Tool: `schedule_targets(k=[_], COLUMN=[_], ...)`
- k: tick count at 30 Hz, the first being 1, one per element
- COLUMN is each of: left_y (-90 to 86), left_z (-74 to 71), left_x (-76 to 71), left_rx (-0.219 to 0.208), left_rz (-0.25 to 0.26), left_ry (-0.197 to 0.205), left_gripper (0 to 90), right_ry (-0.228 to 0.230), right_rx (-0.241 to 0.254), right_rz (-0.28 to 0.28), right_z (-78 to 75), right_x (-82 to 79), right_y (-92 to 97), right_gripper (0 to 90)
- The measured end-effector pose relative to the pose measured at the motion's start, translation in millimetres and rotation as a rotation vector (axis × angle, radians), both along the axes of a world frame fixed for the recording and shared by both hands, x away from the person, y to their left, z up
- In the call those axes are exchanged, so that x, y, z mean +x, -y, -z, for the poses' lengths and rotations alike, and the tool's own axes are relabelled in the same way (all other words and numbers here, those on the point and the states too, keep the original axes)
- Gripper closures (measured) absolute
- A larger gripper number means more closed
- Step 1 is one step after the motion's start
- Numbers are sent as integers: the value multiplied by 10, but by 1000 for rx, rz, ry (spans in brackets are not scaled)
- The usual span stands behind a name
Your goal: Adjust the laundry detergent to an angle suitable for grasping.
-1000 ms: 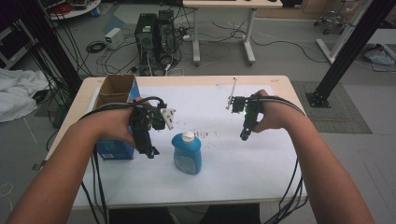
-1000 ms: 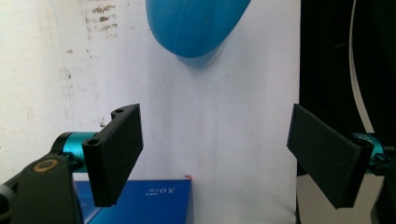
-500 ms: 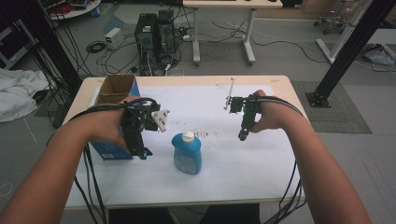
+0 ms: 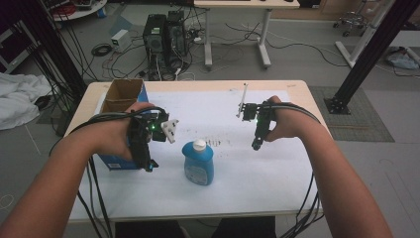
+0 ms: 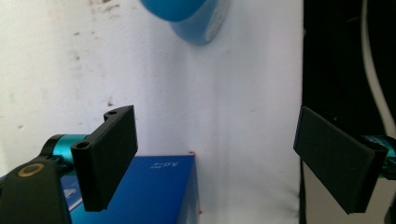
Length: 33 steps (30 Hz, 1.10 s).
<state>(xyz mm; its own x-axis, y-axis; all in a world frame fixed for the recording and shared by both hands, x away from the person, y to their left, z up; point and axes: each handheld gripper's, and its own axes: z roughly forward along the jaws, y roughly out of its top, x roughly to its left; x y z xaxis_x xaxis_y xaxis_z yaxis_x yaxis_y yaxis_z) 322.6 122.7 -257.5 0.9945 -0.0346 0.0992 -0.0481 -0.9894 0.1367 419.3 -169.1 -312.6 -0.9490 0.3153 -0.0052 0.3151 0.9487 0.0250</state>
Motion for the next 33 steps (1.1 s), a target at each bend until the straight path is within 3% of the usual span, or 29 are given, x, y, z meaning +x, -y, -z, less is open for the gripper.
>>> schedule_targets(k=[6, 16, 19, 28, 33], left_y=[-28, -68, -79, -64, -53], left_z=[7, 1, -11, -17, -4], left_x=[10, 47, 84, 107, 118], left_rx=[10, 28, 37, 57, 68], left_rz=[-18, -48, -73, -92, -97], left_ry=[17, 3, -25, -8, -23], left_gripper=[94, 91, 92, 92, 92], right_ry=[3, 3, -1, 0, 5], right_rx=[1, 0, 1, 1, 5], right_rz=[-3, -12, -10, -1, -14], right_z=[10, 20, 18, -5, -10], right_x=[-3, 2, 3, -5, -9], right_y=[-16, -35, -39, -30, -18], right_gripper=[128, 129, 129, 129, 129])
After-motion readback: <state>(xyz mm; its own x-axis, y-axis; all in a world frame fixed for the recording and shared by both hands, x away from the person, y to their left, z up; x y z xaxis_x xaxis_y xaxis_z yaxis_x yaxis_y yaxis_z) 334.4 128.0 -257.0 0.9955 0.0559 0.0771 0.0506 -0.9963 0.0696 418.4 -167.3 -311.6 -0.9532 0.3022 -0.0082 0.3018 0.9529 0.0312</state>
